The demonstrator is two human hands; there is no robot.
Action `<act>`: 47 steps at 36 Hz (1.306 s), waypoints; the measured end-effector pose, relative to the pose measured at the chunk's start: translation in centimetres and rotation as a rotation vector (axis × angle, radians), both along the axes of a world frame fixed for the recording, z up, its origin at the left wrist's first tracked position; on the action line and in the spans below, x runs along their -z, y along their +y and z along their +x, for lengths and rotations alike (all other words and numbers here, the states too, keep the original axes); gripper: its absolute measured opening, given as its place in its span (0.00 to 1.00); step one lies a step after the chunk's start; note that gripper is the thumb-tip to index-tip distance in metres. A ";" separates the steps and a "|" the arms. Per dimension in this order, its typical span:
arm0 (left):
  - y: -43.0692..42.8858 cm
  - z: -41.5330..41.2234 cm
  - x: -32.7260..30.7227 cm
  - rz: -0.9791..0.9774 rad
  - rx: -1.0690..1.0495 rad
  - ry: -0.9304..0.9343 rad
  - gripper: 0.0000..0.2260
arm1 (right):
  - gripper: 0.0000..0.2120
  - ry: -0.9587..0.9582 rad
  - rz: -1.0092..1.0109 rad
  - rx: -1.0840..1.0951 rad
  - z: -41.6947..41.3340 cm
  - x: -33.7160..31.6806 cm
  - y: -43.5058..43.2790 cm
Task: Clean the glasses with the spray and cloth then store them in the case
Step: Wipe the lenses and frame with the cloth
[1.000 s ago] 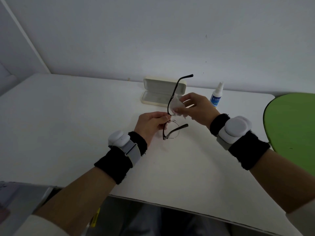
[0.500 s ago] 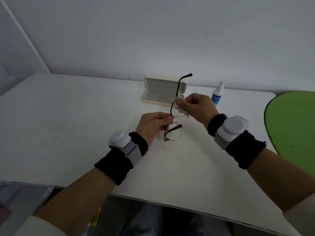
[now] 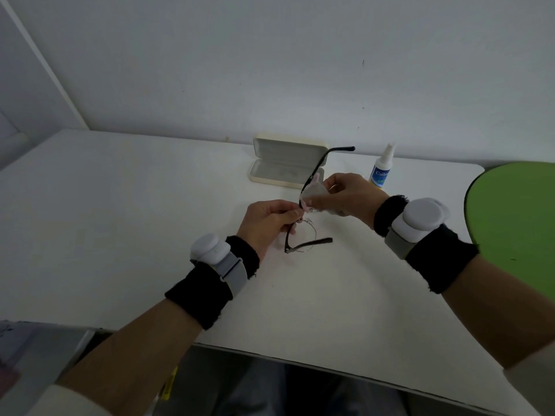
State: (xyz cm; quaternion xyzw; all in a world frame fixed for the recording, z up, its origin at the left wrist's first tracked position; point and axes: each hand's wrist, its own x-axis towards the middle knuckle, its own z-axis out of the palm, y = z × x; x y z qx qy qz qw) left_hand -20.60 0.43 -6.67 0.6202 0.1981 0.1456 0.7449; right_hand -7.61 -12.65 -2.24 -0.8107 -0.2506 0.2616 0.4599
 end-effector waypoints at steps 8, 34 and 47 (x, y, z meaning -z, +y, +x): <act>-0.3 0.1 -0.2 -0.003 0.004 0.003 0.03 | 0.15 0.036 0.054 -0.058 0.3 -0.7 -0.5; -0.6 0.0 -0.4 -0.019 -0.024 -0.005 0.03 | 0.18 -0.171 0.169 0.174 -0.5 1.1 0.3; 0.2 0.1 0.0 0.006 -0.100 0.015 0.03 | 0.06 0.003 0.189 0.009 0.2 0.9 -0.9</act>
